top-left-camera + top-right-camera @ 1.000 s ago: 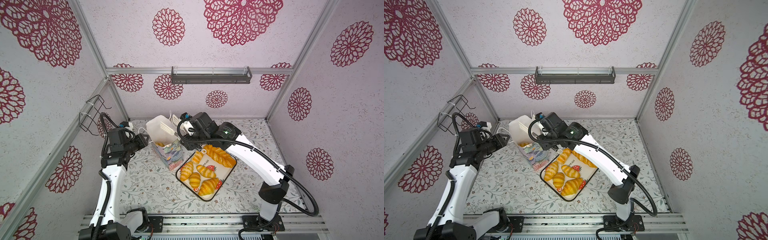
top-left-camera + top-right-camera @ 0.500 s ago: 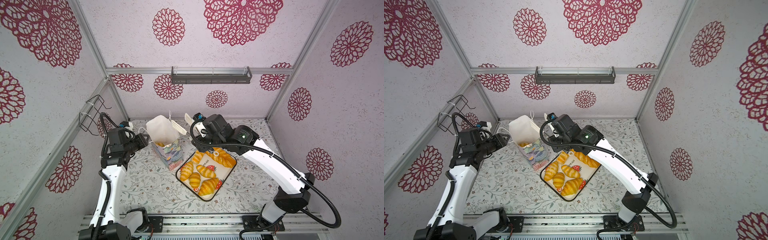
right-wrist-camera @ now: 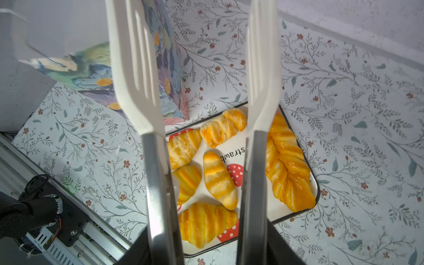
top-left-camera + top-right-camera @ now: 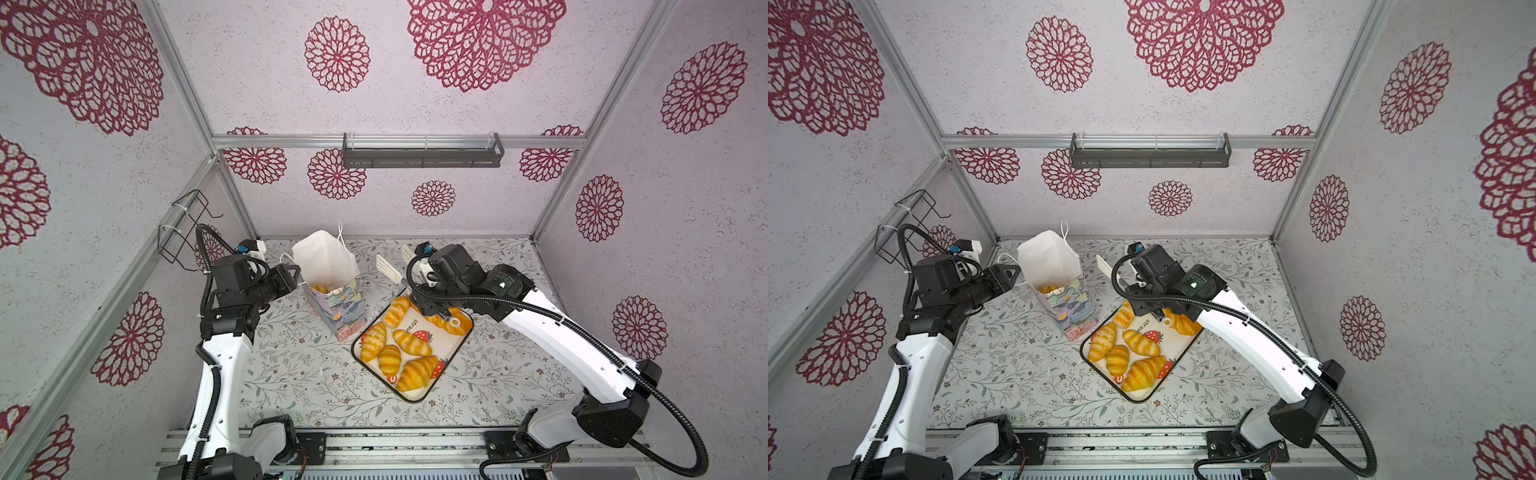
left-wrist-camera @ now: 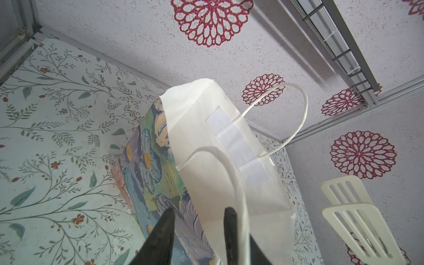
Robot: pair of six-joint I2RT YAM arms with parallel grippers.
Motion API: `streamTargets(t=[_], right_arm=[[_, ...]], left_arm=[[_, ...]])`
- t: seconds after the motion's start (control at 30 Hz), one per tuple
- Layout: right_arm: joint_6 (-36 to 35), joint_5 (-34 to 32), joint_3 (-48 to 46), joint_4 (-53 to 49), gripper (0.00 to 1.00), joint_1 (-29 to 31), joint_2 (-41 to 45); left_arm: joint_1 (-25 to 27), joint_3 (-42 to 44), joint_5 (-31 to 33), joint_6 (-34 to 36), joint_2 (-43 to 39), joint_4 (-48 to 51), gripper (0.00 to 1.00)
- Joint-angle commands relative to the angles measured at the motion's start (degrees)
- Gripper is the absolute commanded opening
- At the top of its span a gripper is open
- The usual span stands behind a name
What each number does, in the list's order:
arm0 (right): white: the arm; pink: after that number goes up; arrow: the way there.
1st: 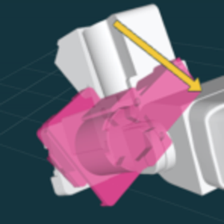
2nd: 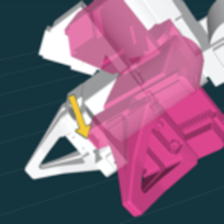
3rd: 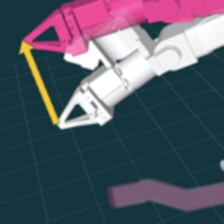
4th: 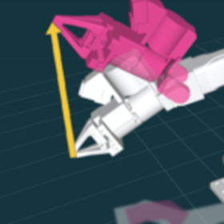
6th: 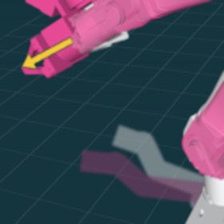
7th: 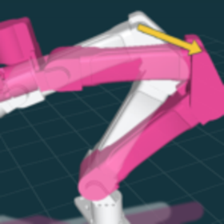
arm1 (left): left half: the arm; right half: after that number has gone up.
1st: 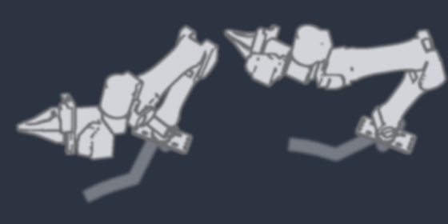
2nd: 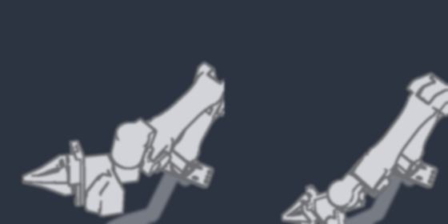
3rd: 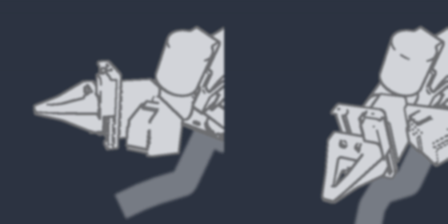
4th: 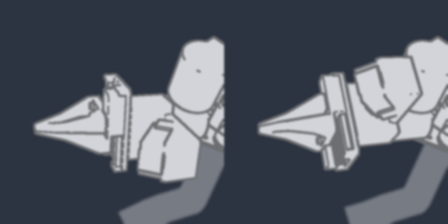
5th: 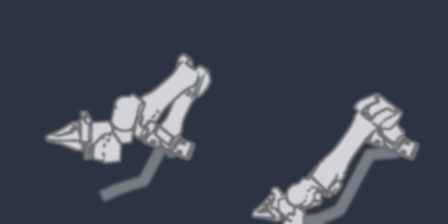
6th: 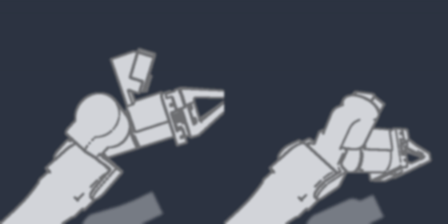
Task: Place the fake bread into the paper bag
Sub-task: 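Withdraw the open tongs from the bag back over the tray, then lower the tongs onto a croissant on the tray and squeeze them shut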
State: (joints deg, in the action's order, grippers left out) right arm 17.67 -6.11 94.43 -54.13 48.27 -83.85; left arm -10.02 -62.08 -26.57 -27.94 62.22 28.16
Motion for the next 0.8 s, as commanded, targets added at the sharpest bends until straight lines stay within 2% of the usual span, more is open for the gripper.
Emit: streamTargets(t=[0.0,0.43,0.77], right_arm=[[2.58,1.58,-3.02,3.67,0.55,-1.20,3.14],[7.01,6.94,-13.52,7.11,0.55,-3.97,4.31],[5.34,7.33,-16.49,3.11,0.55,-4.15,4.00]], left_arm=[[0.03,0.12,-0.86,-0.26,-1.24,-1.53,0.40],[0.00,0.12,-0.72,-0.20,-1.44,-1.54,0.40],[0.06,0.12,-0.59,-0.22,-1.19,-1.44,0.40]])
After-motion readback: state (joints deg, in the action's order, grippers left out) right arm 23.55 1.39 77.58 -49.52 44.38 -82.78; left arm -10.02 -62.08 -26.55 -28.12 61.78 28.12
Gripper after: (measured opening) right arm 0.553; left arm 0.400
